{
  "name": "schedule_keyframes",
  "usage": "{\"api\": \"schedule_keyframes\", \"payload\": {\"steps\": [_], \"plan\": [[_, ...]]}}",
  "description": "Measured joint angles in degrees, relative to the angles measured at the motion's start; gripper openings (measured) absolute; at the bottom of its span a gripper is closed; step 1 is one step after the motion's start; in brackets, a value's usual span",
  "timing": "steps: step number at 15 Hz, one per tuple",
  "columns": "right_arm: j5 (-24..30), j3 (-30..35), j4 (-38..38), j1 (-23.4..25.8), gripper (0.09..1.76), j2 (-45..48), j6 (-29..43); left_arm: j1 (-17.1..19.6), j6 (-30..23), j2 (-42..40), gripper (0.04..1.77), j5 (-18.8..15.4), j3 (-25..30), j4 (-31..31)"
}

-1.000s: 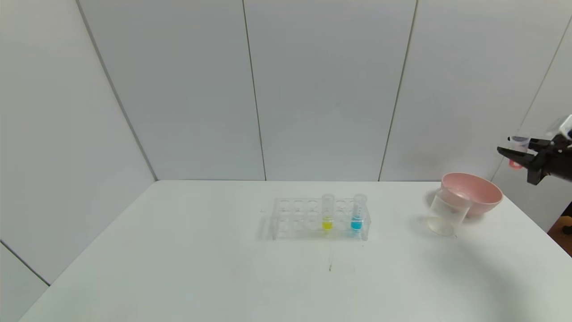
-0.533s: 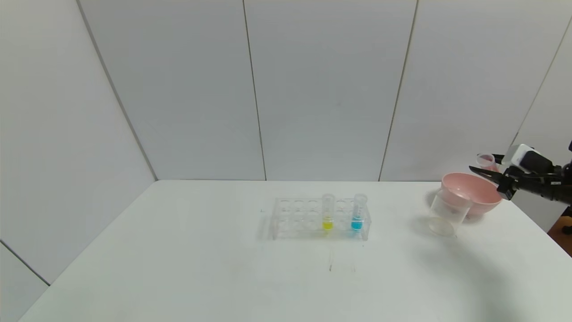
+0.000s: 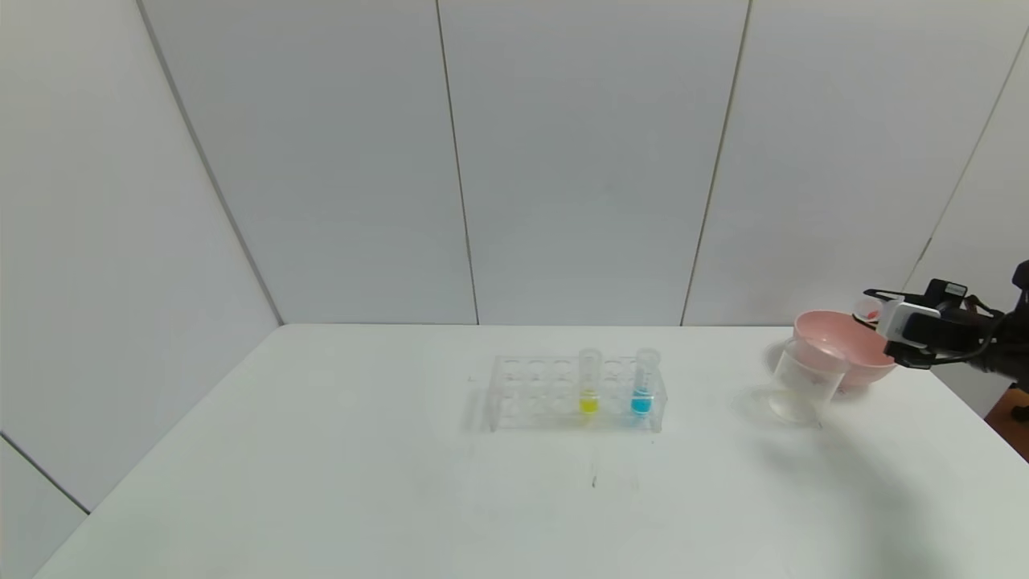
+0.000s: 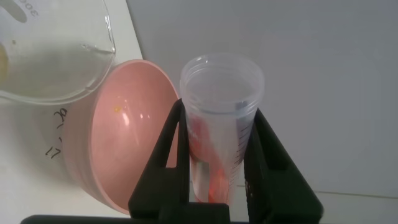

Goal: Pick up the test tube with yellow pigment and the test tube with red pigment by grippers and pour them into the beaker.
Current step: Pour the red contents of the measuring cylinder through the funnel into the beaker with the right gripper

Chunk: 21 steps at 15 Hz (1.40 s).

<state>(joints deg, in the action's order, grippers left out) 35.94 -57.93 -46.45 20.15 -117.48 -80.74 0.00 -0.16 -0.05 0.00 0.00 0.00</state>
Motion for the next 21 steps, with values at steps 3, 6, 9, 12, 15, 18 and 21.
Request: {"api": "schedule_keyframes", "payload": {"steps": [3,6,9,12,15,18,21], "plan": [[-0.1,0.0,-2.2,-0.6,0.56,0.0,-3.2,0.0,0.0,0.0,1.76,0.0,0.0,0.0],[-0.7,-0.1,-3.5,-0.5,0.56,-0.1,-7.0,0.0,0.0,0.0,1.76,0.0,0.0,0.0],[-2.5,-0.1,-4.6,-1.1,0.56,-0.1,-10.2,0.0,0.0,0.0,1.76,0.0,0.0,0.0],[-3.1,0.0,-6.0,-2.7,0.56,-0.2,-10.4,0.0,0.0,0.0,1.76,0.0,0.0,0.0],[-3.2,0.0,-6.8,-3.4,0.56,-0.2,-11.3,0.0,0.0,0.0,1.76,0.0,0.0,0.0],[-3.2,0.1,-7.6,-3.5,0.56,-0.4,-12.3,0.0,0.0,0.0,1.76,0.0,0.0,0.0],[-3.2,1.0,-9.8,-3.5,0.56,-0.7,-12.3,0.0,0.0,0.0,1.76,0.0,0.0,0.0]]}}
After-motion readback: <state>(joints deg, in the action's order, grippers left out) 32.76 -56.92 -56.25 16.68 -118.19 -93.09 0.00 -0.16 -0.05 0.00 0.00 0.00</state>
